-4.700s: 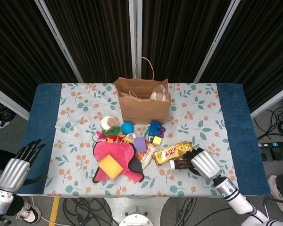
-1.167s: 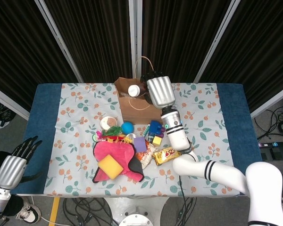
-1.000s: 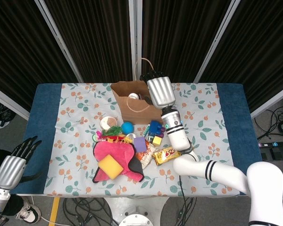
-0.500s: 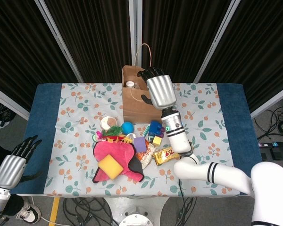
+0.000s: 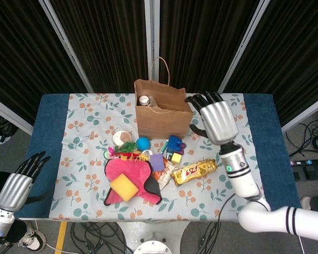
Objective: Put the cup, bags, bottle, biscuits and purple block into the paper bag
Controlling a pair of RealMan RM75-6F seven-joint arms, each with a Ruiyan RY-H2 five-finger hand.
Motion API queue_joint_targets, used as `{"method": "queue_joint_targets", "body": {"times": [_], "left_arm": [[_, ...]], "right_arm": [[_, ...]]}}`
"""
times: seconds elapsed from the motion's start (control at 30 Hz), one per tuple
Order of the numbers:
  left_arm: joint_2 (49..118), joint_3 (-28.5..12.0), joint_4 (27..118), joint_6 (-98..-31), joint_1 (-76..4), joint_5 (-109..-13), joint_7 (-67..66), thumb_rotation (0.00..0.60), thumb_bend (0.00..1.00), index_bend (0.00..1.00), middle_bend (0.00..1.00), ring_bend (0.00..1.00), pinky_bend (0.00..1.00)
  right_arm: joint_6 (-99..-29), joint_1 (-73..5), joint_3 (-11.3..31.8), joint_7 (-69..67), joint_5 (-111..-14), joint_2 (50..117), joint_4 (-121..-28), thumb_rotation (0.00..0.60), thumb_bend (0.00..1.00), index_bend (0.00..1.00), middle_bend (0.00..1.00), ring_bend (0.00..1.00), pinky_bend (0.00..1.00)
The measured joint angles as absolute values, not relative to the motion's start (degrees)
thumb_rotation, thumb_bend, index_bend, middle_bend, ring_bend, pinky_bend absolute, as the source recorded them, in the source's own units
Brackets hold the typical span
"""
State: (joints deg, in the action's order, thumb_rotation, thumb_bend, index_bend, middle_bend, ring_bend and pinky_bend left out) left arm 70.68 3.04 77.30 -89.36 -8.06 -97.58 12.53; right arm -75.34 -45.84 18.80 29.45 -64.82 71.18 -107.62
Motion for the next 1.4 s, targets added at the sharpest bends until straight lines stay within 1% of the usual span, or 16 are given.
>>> {"method": "queue_joint_targets", "body": {"times": [0.07, 0.17, 0.27, 0.37, 0.47, 0.7, 1.03, 1.17, 1.23, 1.27, 1.4], "left_arm": [[70.8, 3.1, 77.3, -89.4, -8.0, -97.6, 12.5, 0.6, 0.0, 0.09, 0.07, 0.06, 0.19], [71.0, 3.2, 77.4, -89.4, -8.0, -97.8, 12.2, 0.6, 0.0, 0.09, 0.07, 0.06, 0.19], [71.1, 3.3, 77.4, -89.5, -7.9, -97.8, 11.9, 0.6, 0.0, 0.09, 0.07, 0.06, 0.19], [71.1, 3.4, 77.4, -89.4, -7.8, -97.7, 11.6, 0.6, 0.0, 0.09, 0.07, 0.06, 0.19], [71.0, 3.4, 77.4, -89.3, -7.7, -97.5, 11.5, 0.6, 0.0, 0.09, 0.07, 0.06, 0.19], [70.8, 3.2, 77.1, -89.5, -7.6, -97.1, 11.9, 0.6, 0.0, 0.09, 0.07, 0.06, 0.19], [70.9, 3.1, 76.2, -89.6, -7.2, -96.5, 12.4, 0.6, 0.0, 0.09, 0.07, 0.06, 0.19], [70.8, 3.2, 76.1, -89.8, -7.0, -96.6, 12.2, 0.6, 0.0, 0.09, 0.07, 0.06, 0.19], [70.7, 3.2, 76.1, -89.9, -7.0, -96.5, 12.3, 0.6, 0.0, 0.09, 0.07, 0.06, 0.19], [70.7, 3.1, 76.1, -89.9, -6.9, -96.4, 12.3, 0.6, 0.0, 0.09, 0.07, 0.06, 0.19], [70.8, 3.2, 76.1, -89.8, -6.9, -96.4, 12.4, 0.6, 0.0, 0.09, 0.07, 0.06, 0.19]], "right_arm": [[-74.8, -42.6, 14.3, 28.2, -66.6, 68.5, -108.0, 0.6, 0.0, 0.33, 0.38, 0.24, 0.28], [-72.2, -39.2, 8.3, 25.3, -68.4, 67.1, -105.8, 0.6, 0.0, 0.33, 0.37, 0.23, 0.28], [-67.4, -37.7, 4.8, 21.5, -69.8, 67.2, -101.0, 0.6, 0.0, 0.33, 0.35, 0.21, 0.28], [-62.9, -36.9, 2.0, 17.5, -72.6, 68.3, -95.7, 0.6, 0.0, 0.31, 0.32, 0.17, 0.26], [-59.0, -36.8, 0.1, 13.4, -75.8, 70.4, -91.5, 0.6, 0.0, 0.28, 0.3, 0.14, 0.22], [-52.5, -38.7, -0.9, 10.3, -78.8, 75.5, -86.8, 0.6, 0.0, 0.27, 0.28, 0.12, 0.21], [-48.7, -40.9, 0.3, 13.4, -77.7, 81.2, -82.7, 0.6, 0.0, 0.26, 0.29, 0.13, 0.21], [-47.4, -41.4, 1.0, 13.9, -76.5, 83.7, -80.0, 0.6, 0.0, 0.26, 0.3, 0.15, 0.21], [-47.1, -41.6, 1.2, 14.1, -76.2, 84.7, -79.0, 0.6, 0.01, 0.29, 0.32, 0.18, 0.23], [-47.0, -41.6, 1.2, 14.1, -76.3, 85.1, -78.7, 0.6, 0.03, 0.32, 0.34, 0.21, 0.26], [-48.4, -41.2, 0.9, 13.7, -77.8, 85.7, -78.5, 0.6, 0.12, 0.49, 0.45, 0.34, 0.39]]}}
